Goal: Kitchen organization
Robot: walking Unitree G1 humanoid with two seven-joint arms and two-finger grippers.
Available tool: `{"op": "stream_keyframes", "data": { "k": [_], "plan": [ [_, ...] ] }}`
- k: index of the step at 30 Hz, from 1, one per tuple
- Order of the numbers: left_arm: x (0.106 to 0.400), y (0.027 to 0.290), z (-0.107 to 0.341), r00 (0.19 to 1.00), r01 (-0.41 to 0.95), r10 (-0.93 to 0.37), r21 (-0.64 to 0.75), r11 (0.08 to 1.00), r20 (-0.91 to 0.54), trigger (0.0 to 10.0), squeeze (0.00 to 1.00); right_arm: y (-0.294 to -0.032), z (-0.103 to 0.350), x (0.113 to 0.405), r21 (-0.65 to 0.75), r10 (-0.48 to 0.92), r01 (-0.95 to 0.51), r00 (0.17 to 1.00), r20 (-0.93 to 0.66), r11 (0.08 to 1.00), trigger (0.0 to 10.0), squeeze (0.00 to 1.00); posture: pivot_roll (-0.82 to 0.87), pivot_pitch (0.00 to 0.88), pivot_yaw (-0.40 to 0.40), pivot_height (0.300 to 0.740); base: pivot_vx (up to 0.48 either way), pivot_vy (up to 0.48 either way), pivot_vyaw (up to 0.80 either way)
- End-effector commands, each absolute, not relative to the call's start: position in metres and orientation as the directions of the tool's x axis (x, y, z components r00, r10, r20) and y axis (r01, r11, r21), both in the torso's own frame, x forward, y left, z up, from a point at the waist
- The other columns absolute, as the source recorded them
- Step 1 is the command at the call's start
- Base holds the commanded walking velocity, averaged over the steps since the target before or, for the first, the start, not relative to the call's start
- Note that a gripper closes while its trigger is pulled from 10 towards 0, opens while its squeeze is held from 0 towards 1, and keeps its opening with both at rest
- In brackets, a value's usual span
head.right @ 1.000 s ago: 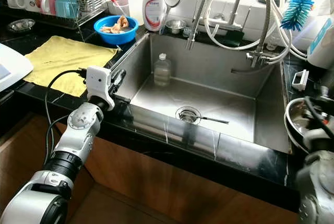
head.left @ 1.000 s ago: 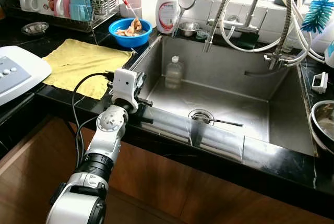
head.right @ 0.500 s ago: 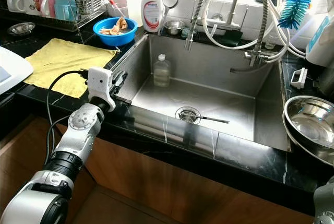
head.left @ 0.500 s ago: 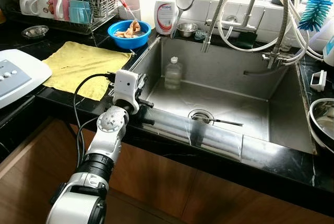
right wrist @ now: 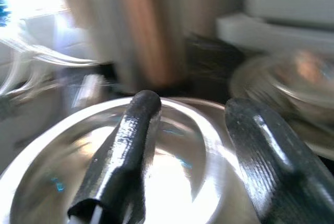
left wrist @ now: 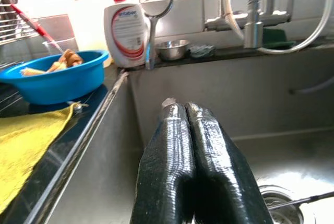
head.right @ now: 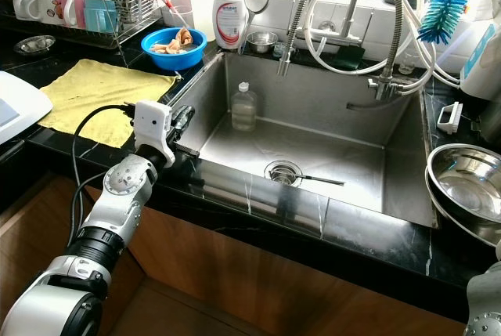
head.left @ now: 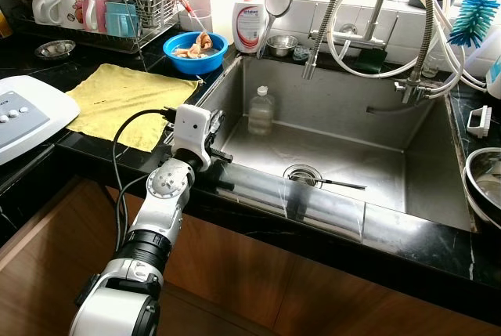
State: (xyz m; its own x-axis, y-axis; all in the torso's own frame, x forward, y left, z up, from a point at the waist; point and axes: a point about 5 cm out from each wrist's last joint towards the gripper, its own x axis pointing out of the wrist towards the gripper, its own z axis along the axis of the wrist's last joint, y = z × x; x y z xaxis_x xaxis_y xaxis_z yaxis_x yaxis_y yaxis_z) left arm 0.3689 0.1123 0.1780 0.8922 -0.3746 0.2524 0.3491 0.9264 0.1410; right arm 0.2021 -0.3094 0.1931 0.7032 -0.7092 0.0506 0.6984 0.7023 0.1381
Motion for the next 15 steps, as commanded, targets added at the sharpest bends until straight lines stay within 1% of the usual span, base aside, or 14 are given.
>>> {"op": "stream_keyframes", "data": {
  "k": [1,2,3,4,5,6,8,10,11,15],
  "plan": [
    [0.370,0.106,0.189,0.872,0.364,-0.397,0.163,0.917,0.287,10.0,0.00,-0.291,0.210,0.209,0.110,-0.628,0.618,0.762,0.157,0.778,10.0,0.00,-0.03,0.004,-0.005,0.740,0.000,0.000,0.00],
    [0.370,0.106,0.189,0.873,0.361,-0.392,0.159,0.919,0.289,10.0,0.00,-0.286,0.214,0.211,0.107,-0.609,0.600,0.771,0.186,0.793,10.0,0.00,-0.03,0.007,-0.004,0.740,0.000,0.000,0.00],
    [0.370,0.105,0.189,0.877,0.351,-0.380,0.150,0.924,0.293,10.0,0.00,-0.276,0.218,0.214,0.055,-0.573,0.578,0.786,0.232,0.814,10.0,0.00,-0.03,0.010,-0.001,0.740,0.000,0.000,0.00],
    [0.369,0.104,0.187,0.880,0.348,-0.375,0.142,0.927,0.292,10.0,0.00,-0.255,0.220,0.222,-0.020,-0.488,0.511,0.832,0.263,0.860,10.0,0.00,-0.04,0.012,0.001,0.740,0.000,0.000,0.00],
    [0.369,0.104,0.187,0.880,0.348,-0.375,0.140,0.927,0.292,10.0,0.00,-0.250,0.220,0.224,-0.036,-0.466,0.493,0.843,0.268,0.870,10.0,0.00,-0.04,0.012,0.001,0.740,0.000,0.000,0.00],
    [0.368,0.102,0.186,0.879,0.350,-0.376,0.138,0.926,0.295,10.0,0.00,-0.235,0.219,0.228,-0.056,-0.396,0.426,0.875,0.277,0.903,10.0,0.00,-0.04,0.014,0.000,0.740,0.000,0.000,0.00],
    [0.366,0.099,0.186,0.877,0.351,-0.375,0.133,0.927,0.301,10.0,0.00,-0.213,0.218,0.233,-0.068,-0.303,0.336,0.907,0.291,0.940,10.0,0.00,-0.03,0.016,-0.003,0.740,0.000,0.000,0.00],
    [0.365,0.098,0.186,0.881,0.331,-0.351,0.117,0.936,0.316,10.0,0.00,-0.193,0.206,0.235,-0.008,-0.262,0.275,0.925,0.276,0.961,10.0,0.00,-0.03,0.020,-0.005,0.740,0.000,0.000,0.00],
    [0.363,0.099,0.185,0.887,0.306,-0.328,0.117,0.945,0.325,10.0,0.00,-0.180,0.195,0.236,0.009,-0.202,0.206,0.947,0.249,0.979,10.0,0.00,-0.02,0.022,-0.004,0.740,0.000,0.000,0.00],
    [0.361,0.108,0.181,0.907,0.243,-0.264,0.104,0.965,0.329,10.0,0.00,-0.163,0.182,0.234,-0.051,-0.063,0.076,0.972,0.224,0.996,10.0,0.00,-0.03,0.029,-0.005,0.740,0.000,0.000,0.00]
  ]
}}
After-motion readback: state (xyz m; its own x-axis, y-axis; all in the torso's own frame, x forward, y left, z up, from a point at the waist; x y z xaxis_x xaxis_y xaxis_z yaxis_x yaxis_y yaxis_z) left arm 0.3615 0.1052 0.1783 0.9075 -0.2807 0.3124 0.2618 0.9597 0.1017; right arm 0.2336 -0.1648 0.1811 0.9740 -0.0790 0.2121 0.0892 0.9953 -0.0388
